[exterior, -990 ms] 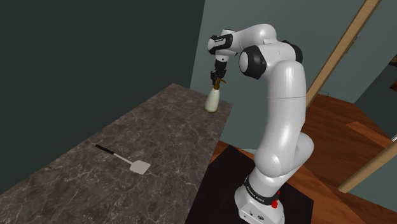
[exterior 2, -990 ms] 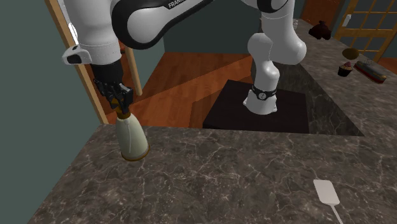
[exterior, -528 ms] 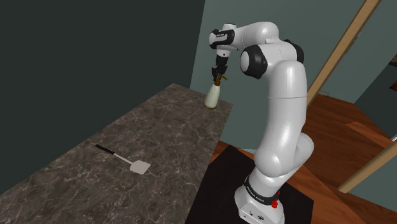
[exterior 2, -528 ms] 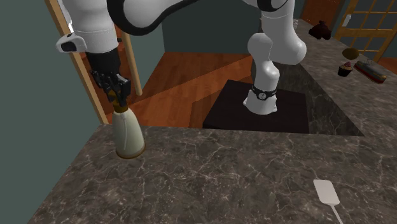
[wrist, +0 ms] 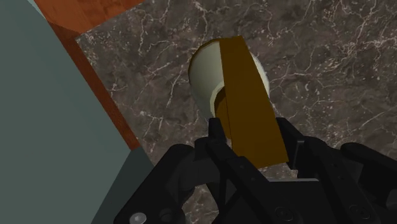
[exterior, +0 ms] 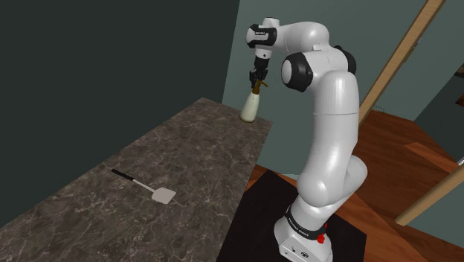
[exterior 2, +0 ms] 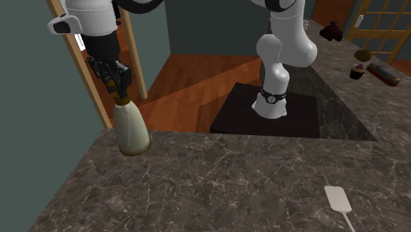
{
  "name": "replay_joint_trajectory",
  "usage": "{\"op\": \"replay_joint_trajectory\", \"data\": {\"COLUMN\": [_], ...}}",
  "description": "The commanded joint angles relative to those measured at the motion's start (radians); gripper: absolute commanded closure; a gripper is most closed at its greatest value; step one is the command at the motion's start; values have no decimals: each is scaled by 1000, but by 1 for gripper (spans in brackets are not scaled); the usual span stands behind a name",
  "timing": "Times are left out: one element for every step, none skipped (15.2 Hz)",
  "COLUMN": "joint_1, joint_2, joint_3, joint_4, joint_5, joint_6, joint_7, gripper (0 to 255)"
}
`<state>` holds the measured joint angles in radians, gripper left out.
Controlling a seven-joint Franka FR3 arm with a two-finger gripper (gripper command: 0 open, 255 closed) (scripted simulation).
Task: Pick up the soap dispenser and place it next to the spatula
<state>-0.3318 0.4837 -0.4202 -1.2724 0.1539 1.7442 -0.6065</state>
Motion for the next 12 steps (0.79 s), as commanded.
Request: {"op": "replay_joint_trajectory", "data": {"joint_1": [-3,21,44,67,89,110,130,150,169,187,205,223], "joint_2": [3,-24,-49,-72,-94,-115,-135,-153,-171,-187,-203,-217], "joint_3": [0,1,3,5,8,12,16,21,26,31,37,44], "joint_4": [31,-9,-45,-78,-109,-138,-165,-190,-213,-234,-254,-272], "joint_5": [0,-10,-21,-31,-40,-50,-59,-68,-77,-85,-92,-100], "joint_6": [-27,-14,-2,9,19,28,36,44,50,56,61,65], "joint_7": [1,21,42,63,85,107,129,152,175,199,222,246], "gripper": [255,255,255,255,255,255,255,255,255,255,255,255]}}
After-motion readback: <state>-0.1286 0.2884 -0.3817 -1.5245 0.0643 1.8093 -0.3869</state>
